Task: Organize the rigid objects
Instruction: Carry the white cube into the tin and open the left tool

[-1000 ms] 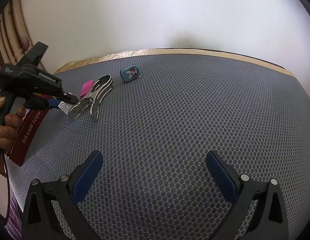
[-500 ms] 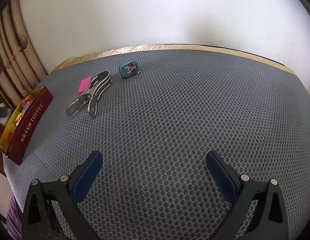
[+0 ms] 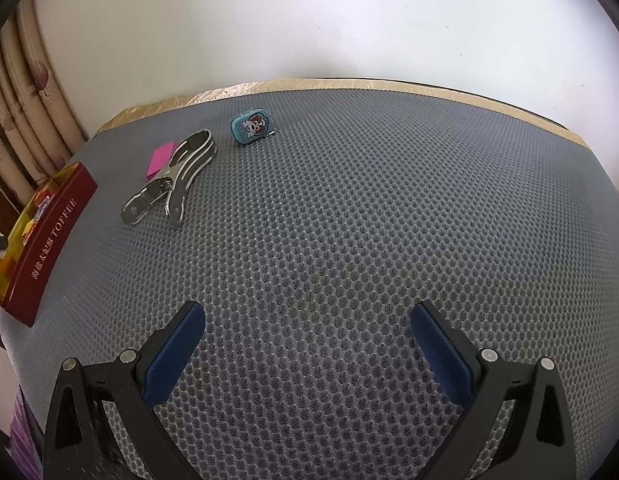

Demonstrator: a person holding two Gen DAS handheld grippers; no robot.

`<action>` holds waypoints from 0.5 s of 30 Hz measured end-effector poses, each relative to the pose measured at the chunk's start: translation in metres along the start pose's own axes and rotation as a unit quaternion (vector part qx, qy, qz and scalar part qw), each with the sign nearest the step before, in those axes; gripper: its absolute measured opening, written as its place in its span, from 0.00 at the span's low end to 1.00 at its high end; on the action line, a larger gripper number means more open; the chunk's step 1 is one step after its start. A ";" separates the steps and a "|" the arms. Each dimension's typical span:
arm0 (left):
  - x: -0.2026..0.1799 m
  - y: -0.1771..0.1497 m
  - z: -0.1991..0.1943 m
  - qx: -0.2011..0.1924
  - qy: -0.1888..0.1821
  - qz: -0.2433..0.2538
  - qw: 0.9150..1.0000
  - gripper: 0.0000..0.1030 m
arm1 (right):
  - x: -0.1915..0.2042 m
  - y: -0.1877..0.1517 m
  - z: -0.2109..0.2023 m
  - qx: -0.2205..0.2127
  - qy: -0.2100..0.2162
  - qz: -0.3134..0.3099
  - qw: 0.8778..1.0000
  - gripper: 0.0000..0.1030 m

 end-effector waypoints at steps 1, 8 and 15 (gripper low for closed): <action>0.000 0.001 0.004 0.001 -0.001 0.002 1.000 0.29 | 0.001 0.000 0.001 0.001 -0.001 -0.001 1.000 1.00; -0.004 0.001 0.013 -0.001 0.023 0.026 0.999 0.32 | 0.004 -0.001 0.003 0.004 -0.006 -0.003 1.000 1.00; -0.012 -0.013 -0.050 -0.091 0.043 -0.002 0.995 0.38 | 0.009 -0.001 0.005 0.004 -0.008 -0.008 1.000 1.00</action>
Point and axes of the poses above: each gripper's, at about its wrist camera, not at the fingertips, and z roughly the way its jaws point, x to its left, y to its top, the point moved 2 cm from there along z, roughly the way its jaws point, and after that the axes turned 12 degrees about -x, right-handed, at the moved point
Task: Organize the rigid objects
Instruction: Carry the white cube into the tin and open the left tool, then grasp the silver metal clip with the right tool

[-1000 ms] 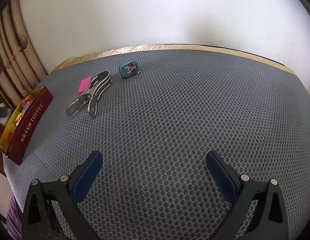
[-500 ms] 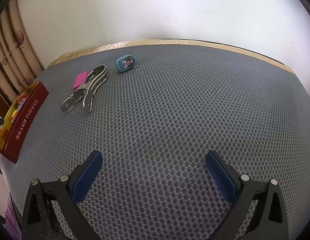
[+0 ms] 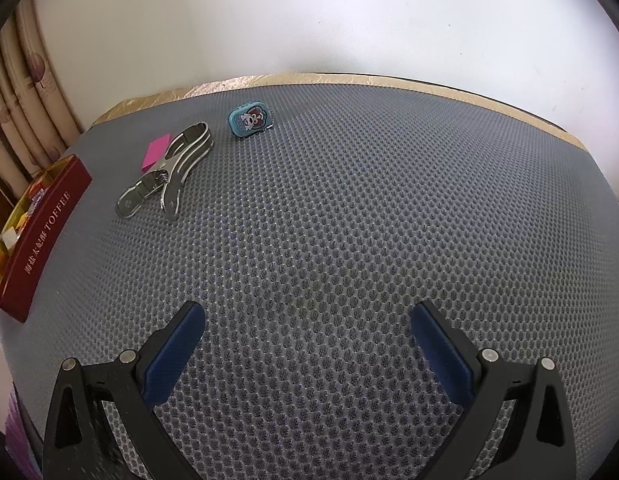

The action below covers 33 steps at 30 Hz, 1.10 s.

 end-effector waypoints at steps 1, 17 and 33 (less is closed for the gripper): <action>-0.002 -0.002 -0.015 -0.018 0.000 -0.007 1.000 0.41 | 0.002 0.001 -0.001 -0.002 0.001 0.002 1.000 1.00; -0.011 -0.066 -0.053 -0.036 -0.068 -0.078 0.994 0.57 | 0.121 0.092 0.058 0.046 0.079 0.002 0.996 0.99; -0.005 -0.071 -0.038 -0.005 -0.087 -0.091 0.992 0.57 | 0.146 0.086 0.132 0.163 -0.010 -0.038 0.986 1.00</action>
Point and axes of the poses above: each gripper's, at about its wrist camera, not at the fingertips, and z roughly the way its jaws point, x to its left, y to its top, the point moved 2 cm from there along z, roughly the way its jaws point, and after that the axes turned 12 degrees about -x, right-handed, at the moved point
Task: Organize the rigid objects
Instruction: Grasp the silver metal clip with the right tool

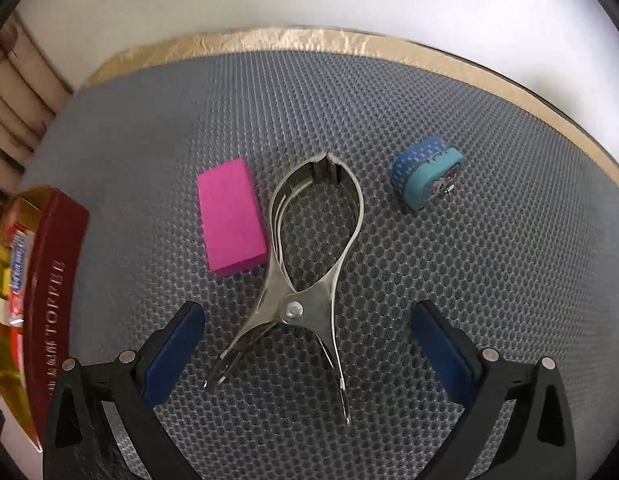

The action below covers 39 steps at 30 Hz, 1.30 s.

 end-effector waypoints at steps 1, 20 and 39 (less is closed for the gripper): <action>0.000 0.000 0.000 0.000 0.000 0.002 1.000 0.57 | 0.004 0.001 0.002 0.007 -0.008 -0.010 1.000 1.00; 0.001 0.001 -0.002 0.007 -0.003 0.009 1.000 0.58 | 0.011 0.033 0.023 0.038 -0.036 0.032 0.998 1.00; 0.038 0.005 -0.010 0.015 0.000 -0.095 0.995 0.65 | 0.005 0.005 -0.018 -0.027 0.010 0.020 0.999 0.32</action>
Point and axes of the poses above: each gripper's, at about its wrist camera, not at the fingertips, and z roughly the way its jaws point, x to its left, y to its top, the point moved 2 cm from there along z, roughly the way its jaws point, and after that the axes turned 12 degrees about -x, right-handed, at the moved point
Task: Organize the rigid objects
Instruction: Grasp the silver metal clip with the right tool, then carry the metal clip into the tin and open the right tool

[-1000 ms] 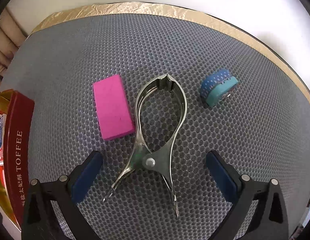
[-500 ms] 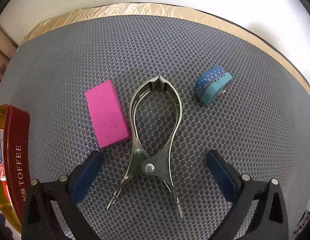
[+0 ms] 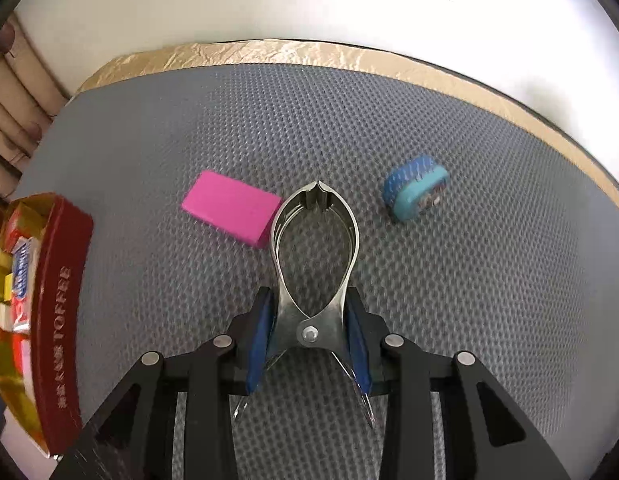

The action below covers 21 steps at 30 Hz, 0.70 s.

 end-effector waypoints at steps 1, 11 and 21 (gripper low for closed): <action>0.001 0.002 -0.004 -0.008 0.005 -0.002 1.000 0.65 | 0.001 -0.003 -0.004 -0.001 0.008 -0.001 1.000 0.32; 0.035 0.012 -0.040 -0.072 0.079 0.005 0.994 0.65 | 0.096 -0.016 -0.098 -0.038 0.158 -0.049 0.985 0.32; 0.057 0.012 -0.036 -0.058 0.082 -0.029 0.995 0.65 | 0.235 -0.050 -0.089 -0.022 0.228 -0.147 0.962 0.32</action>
Point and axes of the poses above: each gripper's, at about its wrist camera, not at the fingertips, and z roughly the way its jaws point, x to its left, y to its top, the point moved 2 cm from there along z, roughly the way its jaws point, and after that the axes turned 12 degrees about -x, right-handed, at the moved point
